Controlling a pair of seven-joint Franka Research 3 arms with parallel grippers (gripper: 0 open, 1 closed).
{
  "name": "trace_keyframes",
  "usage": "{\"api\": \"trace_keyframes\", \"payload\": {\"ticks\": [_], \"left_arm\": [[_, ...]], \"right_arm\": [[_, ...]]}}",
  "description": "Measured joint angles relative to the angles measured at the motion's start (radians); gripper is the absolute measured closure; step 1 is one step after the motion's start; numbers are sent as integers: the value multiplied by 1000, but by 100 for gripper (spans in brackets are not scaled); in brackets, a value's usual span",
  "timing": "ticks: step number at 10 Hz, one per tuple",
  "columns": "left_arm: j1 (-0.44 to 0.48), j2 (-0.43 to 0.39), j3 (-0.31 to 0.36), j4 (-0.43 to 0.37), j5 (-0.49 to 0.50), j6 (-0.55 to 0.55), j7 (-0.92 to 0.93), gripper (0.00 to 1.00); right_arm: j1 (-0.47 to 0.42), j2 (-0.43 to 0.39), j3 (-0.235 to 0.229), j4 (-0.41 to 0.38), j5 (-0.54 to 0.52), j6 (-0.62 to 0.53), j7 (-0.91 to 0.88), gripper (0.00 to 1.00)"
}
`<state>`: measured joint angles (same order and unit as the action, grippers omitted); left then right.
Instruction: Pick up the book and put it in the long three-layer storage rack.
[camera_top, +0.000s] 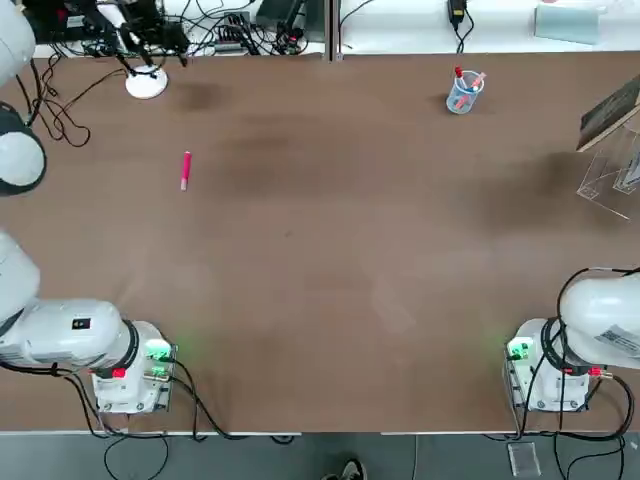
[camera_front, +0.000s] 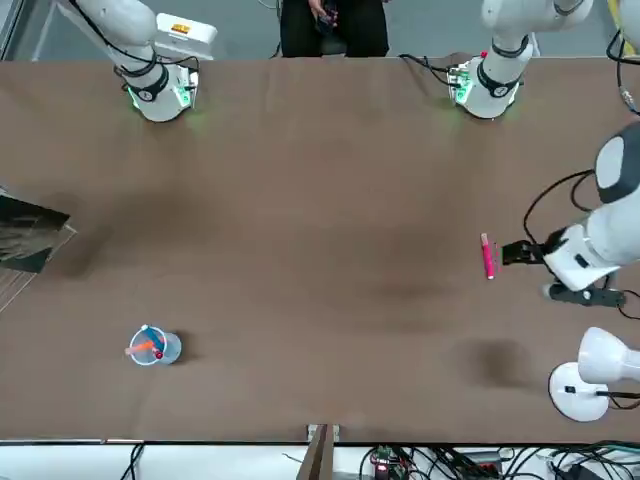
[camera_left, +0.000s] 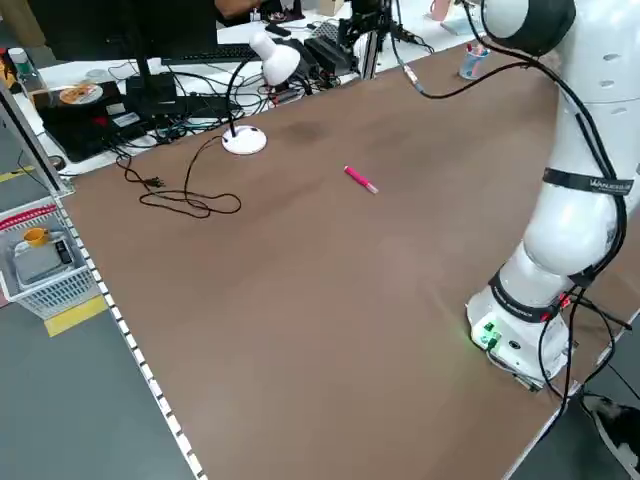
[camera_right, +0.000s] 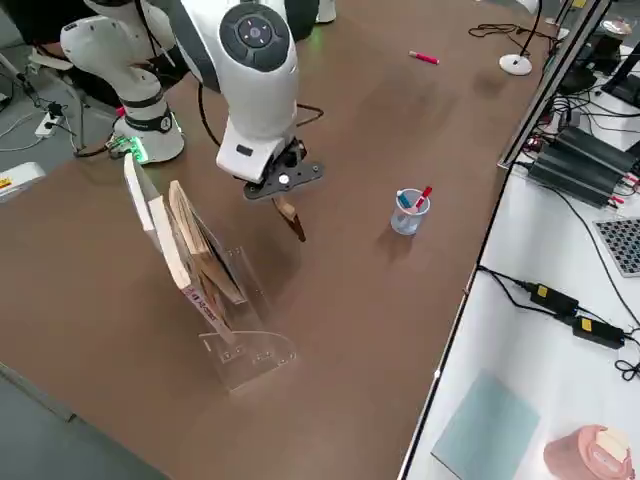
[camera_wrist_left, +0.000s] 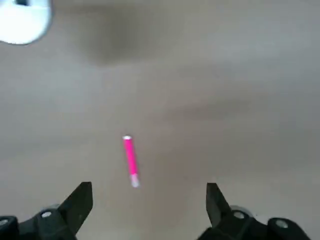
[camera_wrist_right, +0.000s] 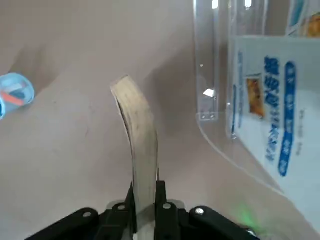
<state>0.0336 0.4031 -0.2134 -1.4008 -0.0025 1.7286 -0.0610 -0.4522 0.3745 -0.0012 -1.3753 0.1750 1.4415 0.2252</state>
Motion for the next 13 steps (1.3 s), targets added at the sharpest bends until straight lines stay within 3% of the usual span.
{"api": "trace_keyframes", "payload": {"ticks": [5,13], "left_arm": [[-1,-50,36,-12,0,1,-1,2],[8,-304,45,-288,0,2,-112,0]], "right_arm": [[-40,38,-3,24,-24,0,-23,85],[-50,100,-3,78,-99,0,-52,85]]}}
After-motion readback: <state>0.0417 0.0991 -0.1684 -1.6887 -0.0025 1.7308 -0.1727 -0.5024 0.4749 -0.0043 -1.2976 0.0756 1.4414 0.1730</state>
